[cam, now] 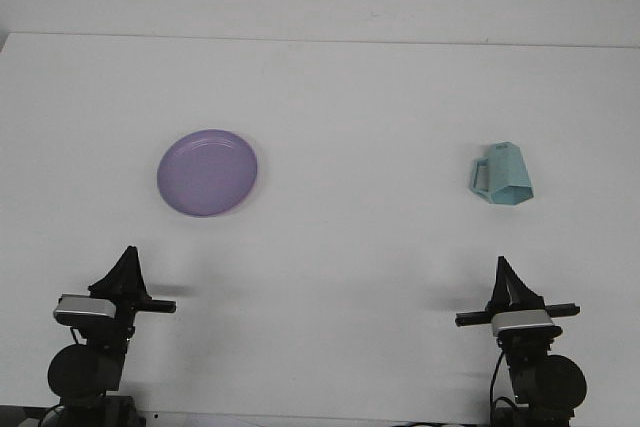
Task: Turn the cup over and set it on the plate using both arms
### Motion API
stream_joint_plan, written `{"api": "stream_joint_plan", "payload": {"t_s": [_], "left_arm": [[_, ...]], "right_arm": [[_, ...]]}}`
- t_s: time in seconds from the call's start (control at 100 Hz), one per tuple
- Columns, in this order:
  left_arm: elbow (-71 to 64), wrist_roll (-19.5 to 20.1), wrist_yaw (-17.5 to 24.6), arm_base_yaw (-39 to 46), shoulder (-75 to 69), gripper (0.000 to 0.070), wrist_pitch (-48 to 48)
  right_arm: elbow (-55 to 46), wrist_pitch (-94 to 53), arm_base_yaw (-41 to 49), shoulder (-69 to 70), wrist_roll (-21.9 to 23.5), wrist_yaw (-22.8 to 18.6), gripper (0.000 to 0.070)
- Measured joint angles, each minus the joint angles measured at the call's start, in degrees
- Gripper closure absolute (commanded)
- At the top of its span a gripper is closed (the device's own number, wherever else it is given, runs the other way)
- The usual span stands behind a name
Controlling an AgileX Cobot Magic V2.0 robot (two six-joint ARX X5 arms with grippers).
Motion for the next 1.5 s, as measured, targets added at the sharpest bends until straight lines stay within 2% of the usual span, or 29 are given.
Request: {"api": "stream_joint_plan", "payload": {"t_s": [0.95,1.09,1.21,1.29,1.38,1.5], "left_arm": [[0.0,-0.2,0.0,0.0,0.0,0.0687,0.02],[0.0,-0.24,0.0,0.0,0.0,0.0688,0.02],[0.0,-0.35,0.0,0.0,0.0,0.0688,0.0],[0.0,-0.37,0.0,0.0,0.0,0.0688,-0.02],[0.0,-0.37,0.0,0.0,0.02,0.0688,-0.02],[0.0,-0.37,0.0,0.0,0.0,0.0688,-0.26]], "right_arm": [[0.0,0.59,0.0,0.0,0.57,-0.07,0.07],[0.0,0.59,0.0,0.0,2.93,-0.07,0.07],[0.0,2.73,-0.02,0.02,8.5,0.46,0.07],[0.92,2.69,0.0,0.02,11.72,3.08,0.07],[4.22,2.01,-0.04,1.18,14.12,4.48,0.07],[12.33,0.83,-0.04,5.84,14.95,6.1,0.07]]}}
